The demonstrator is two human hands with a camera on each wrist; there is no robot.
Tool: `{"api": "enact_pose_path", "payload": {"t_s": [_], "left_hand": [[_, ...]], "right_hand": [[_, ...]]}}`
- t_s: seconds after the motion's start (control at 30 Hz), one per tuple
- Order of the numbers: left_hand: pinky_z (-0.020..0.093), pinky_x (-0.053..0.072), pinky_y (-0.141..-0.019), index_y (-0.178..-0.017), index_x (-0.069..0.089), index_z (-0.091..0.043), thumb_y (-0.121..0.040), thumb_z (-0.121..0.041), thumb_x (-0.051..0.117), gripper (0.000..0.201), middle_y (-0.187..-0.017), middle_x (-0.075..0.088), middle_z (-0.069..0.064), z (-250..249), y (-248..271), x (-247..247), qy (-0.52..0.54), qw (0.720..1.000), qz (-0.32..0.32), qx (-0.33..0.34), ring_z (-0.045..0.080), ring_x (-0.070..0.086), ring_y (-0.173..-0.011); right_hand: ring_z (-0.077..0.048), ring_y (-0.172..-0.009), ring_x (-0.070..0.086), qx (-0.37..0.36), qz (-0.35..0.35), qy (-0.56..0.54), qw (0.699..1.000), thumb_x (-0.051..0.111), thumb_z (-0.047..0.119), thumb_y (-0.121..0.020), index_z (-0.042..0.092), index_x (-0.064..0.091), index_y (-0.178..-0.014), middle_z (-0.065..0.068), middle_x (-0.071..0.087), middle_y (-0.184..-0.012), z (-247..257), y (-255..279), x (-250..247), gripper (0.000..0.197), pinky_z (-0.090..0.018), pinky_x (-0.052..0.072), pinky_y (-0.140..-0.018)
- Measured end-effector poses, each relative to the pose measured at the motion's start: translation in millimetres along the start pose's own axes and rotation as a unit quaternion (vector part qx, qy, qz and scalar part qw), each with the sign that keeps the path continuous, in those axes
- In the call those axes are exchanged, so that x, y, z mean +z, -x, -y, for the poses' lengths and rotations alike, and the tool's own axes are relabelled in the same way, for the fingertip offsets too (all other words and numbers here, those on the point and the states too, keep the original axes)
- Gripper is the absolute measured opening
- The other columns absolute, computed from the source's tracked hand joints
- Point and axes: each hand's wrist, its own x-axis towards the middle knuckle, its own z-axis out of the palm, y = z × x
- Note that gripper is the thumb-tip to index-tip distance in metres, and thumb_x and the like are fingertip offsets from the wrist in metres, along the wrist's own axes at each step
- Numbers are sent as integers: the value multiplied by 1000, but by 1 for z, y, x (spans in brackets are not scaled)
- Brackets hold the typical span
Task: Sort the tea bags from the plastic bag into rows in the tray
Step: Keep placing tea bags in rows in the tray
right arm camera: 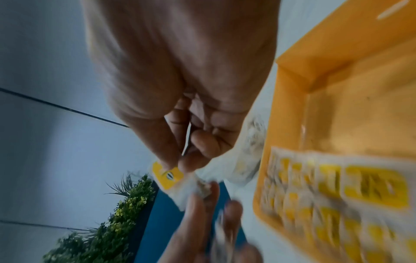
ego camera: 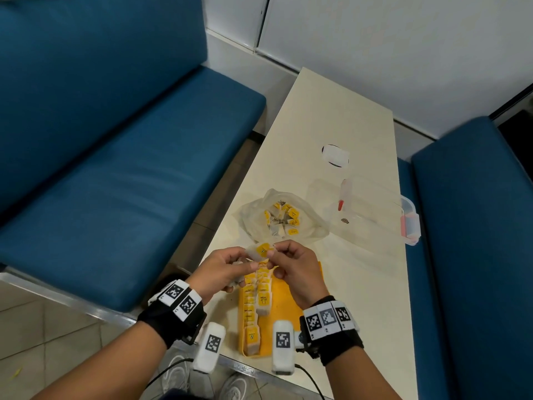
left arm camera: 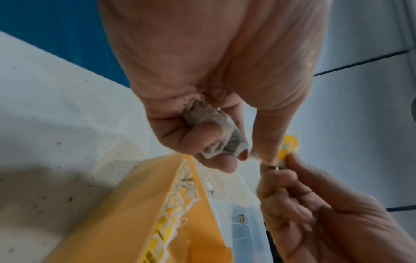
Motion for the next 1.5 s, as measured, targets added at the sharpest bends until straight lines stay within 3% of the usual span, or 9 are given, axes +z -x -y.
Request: {"api": "enact_pose_path", "payload": {"t_s": [0.1, 0.33, 0.43, 0.57, 0.9, 1.17, 1.33, 1.43, 1.5], "left_hand": [[24, 38, -48, -99, 77, -21, -89, -21, 77, 11, -69, 65, -6, 5, -2, -7, -26, 999, -43, -18, 13, 56, -59], [20, 43, -47, -105, 75, -24, -84, -15, 81, 23, -78, 66, 2, 19, -4, -10, -106, 992, -64, 6, 7, 58, -57], [28, 57, -71, -118, 67, -38, -75, -21, 89, 51, -91, 71, 1, 29, -8, -10, -158, 984, -81, 30, 9, 66, -80], [34, 54, -94, -131, 58, -42, -71, -23, 90, 70, -97, 69, -4, 39, -12, -8, -199, 976, -82, 32, 14, 63, -104], [33, 54, -94, -124, 63, -39, -75, -17, 89, 60, -101, 66, -13, 38, -10, -6, -223, 971, -74, 34, 13, 63, -104], [34, 57, -90, -126, 65, -34, -74, -15, 89, 60, -94, 68, -8, 37, -12, -6, -225, 971, -75, 35, 12, 67, -94], [33, 56, -91, -129, 62, -33, -75, -25, 89, 61, -102, 65, -11, 38, -11, -8, -232, 970, -69, 25, 14, 64, -104], [25, 54, -62, -124, 60, -36, -84, -47, 79, 46, -103, 68, 3, 34, -8, -9, -167, 982, -88, -17, 17, 66, -88], [26, 45, -53, -118, 62, -31, -93, -55, 63, 35, -98, 73, 9, 26, -3, -10, -61, 991, -100, -57, 16, 65, -71]], "right_hand": [[-14, -53, 60, -25, 10, 169, 985, 73, 6, -86, 2, 63, -84, -13, 66, -64, -3, 0, -21, 11, -25, 42, -48], [-13, -54, 64, 97, 158, 372, 910, 62, 2, -89, 14, 60, -84, -3, 68, -61, -49, 8, -52, 14, -27, 48, -50], [-19, -59, 68, 133, 174, 386, 896, 63, 4, -90, 15, 60, -87, 0, 67, -60, -65, 12, -49, 12, -27, 49, -49], [-14, -51, 66, 159, 143, 347, 913, 63, 3, -90, 11, 58, -90, -7, 67, -63, -77, 11, -40, 10, -26, 50, -47], [-24, -54, 68, 153, 49, 315, 935, 66, 2, -85, 9, 60, -83, -8, 64, -65, -92, 6, -26, 9, -41, 60, -61], [-26, -57, 72, 148, 11, 308, 940, 63, -2, -86, 10, 56, -82, -7, 66, -66, -88, 1, -16, 14, -36, 60, -59], [-25, -58, 73, 154, 2, 313, 937, 62, 0, -87, 11, 57, -85, -8, 68, -71, -87, 4, -13, 13, -39, 62, -64], [-24, -65, 72, 136, -11, 332, 934, 65, 7, -83, 17, 58, -86, -5, 68, -81, -81, 5, -14, 12, -36, 61, -65], [-18, -78, 68, 89, -20, 362, 928, 66, 14, -83, 22, 60, -88, -1, 67, -89, -73, 3, -15, 11, -30, 56, -69]]}}
